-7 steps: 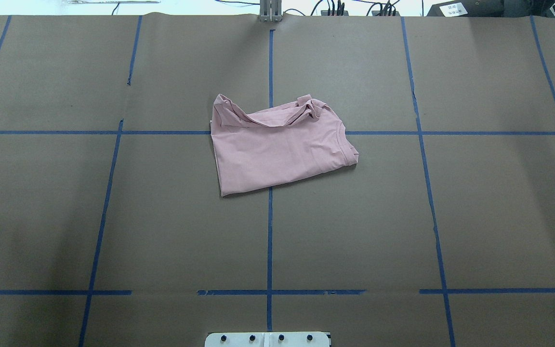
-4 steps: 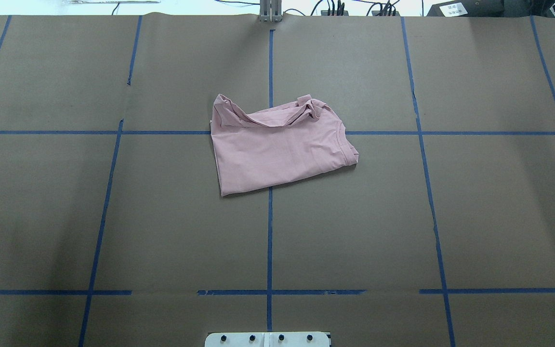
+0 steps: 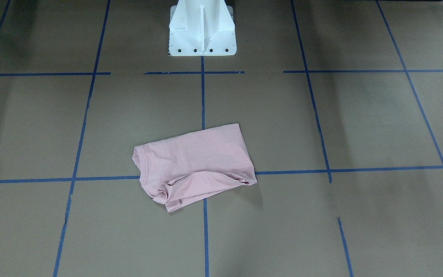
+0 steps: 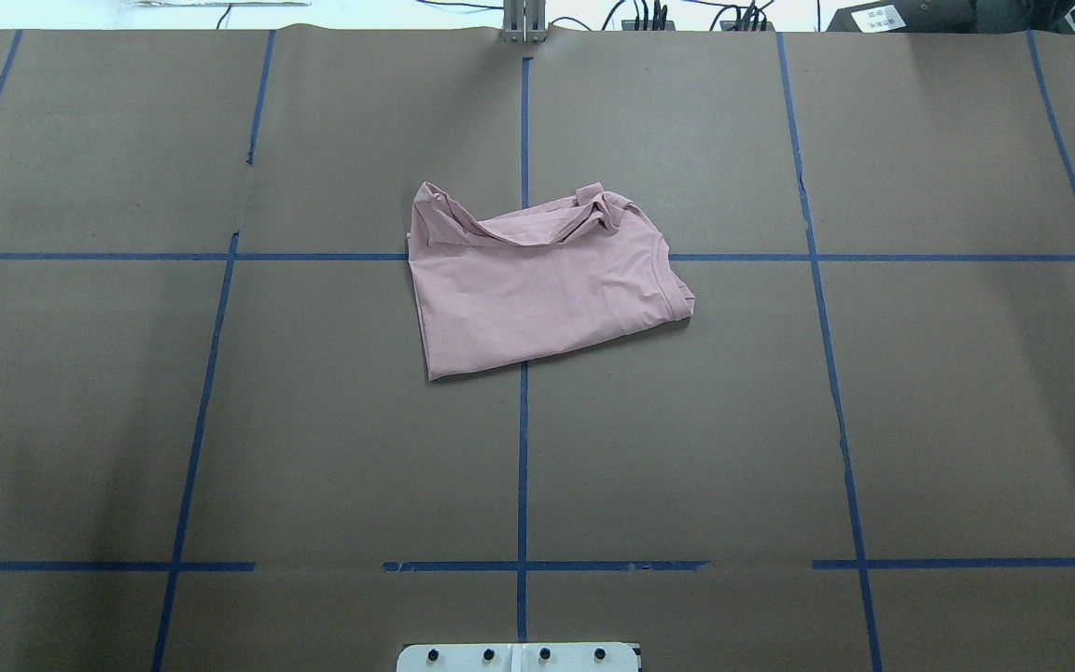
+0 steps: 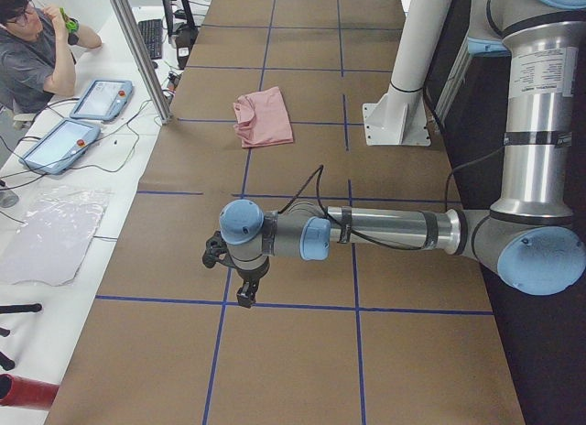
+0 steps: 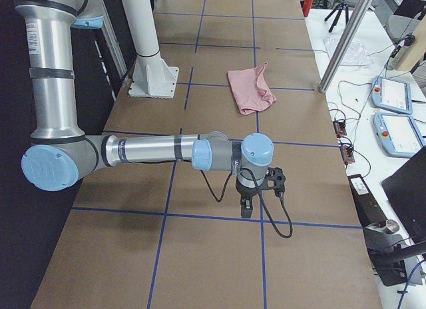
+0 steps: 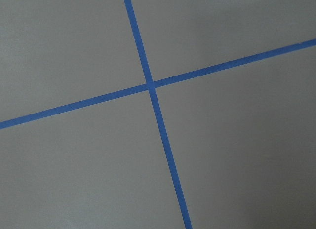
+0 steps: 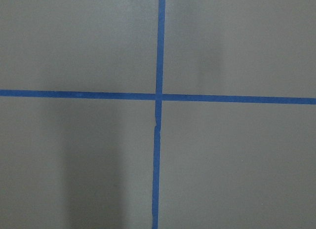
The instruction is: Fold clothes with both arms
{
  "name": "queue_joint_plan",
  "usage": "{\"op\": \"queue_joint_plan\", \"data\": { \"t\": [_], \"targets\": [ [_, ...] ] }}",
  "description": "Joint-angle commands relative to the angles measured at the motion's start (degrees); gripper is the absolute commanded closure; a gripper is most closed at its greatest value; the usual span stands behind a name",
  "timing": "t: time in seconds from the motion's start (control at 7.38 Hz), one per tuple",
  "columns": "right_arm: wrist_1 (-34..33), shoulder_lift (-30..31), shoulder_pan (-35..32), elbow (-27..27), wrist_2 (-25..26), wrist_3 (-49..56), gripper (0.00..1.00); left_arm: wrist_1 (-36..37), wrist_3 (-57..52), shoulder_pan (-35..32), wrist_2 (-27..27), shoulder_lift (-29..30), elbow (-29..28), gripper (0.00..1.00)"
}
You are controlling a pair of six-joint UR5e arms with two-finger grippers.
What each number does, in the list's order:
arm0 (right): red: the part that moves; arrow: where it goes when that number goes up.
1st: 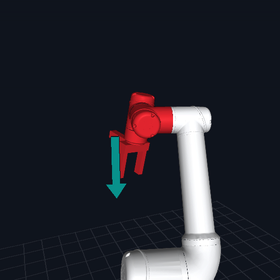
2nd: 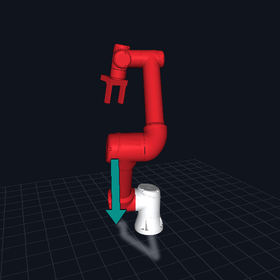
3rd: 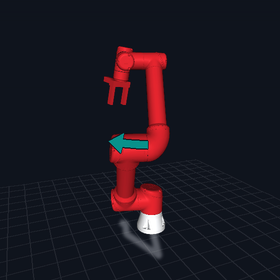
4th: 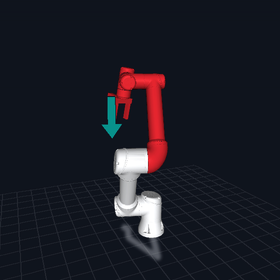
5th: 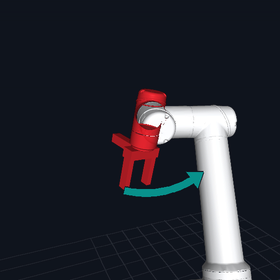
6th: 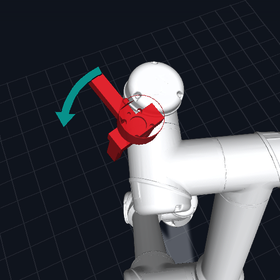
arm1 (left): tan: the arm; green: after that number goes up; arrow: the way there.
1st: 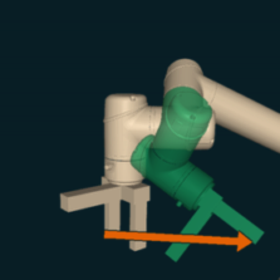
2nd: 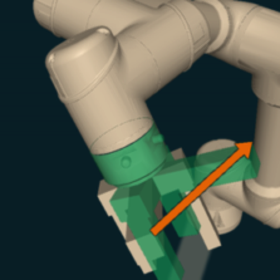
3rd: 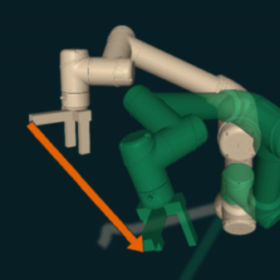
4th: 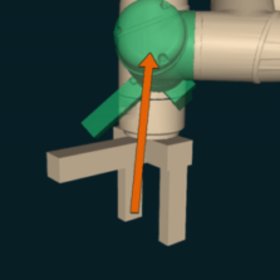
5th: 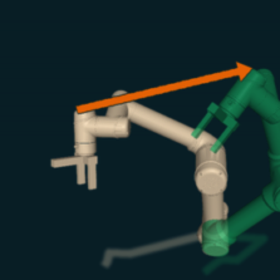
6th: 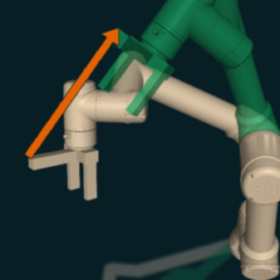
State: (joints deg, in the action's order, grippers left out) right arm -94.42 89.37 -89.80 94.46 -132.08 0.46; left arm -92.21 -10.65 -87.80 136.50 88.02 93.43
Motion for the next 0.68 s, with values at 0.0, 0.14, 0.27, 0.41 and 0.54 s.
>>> {"op": "queue_joint_plan", "data": {
  "t": [0.0, 0.14, 0.27, 0.41, 0.54],
  "targets": [
    [1.52, 0.98, 0.07, -0.06, 0.16, -0.45, 0.00, -0.08, 0.19, 0.00, 0.00, -0.13, 0.00, 0.00],
    [1.52, 1.07, 0.15, -0.06, 0.07, -0.46, 0.00, -0.08, 2.54, 0.00, 0.00, -0.04, 0.00, 0.00],
    [1.52, 1.07, 0.16, -0.06, -0.02, -0.46, 0.00, -0.69, 9.27, 0.00, 0.00, 0.14, 0.17, 0.00],
    [1.52, 1.07, 0.16, -0.15, -0.10, -0.46, 0.00, -1.65, 12.64, 0.00, -0.09, 0.14, 0.17, 0.00],
    [1.52, 1.07, 0.16, -0.06, -0.11, -0.46, 0.00, -1.75, 12.67, 0.00, -0.09, 0.05, 0.00, 0.00]
  ]
}}
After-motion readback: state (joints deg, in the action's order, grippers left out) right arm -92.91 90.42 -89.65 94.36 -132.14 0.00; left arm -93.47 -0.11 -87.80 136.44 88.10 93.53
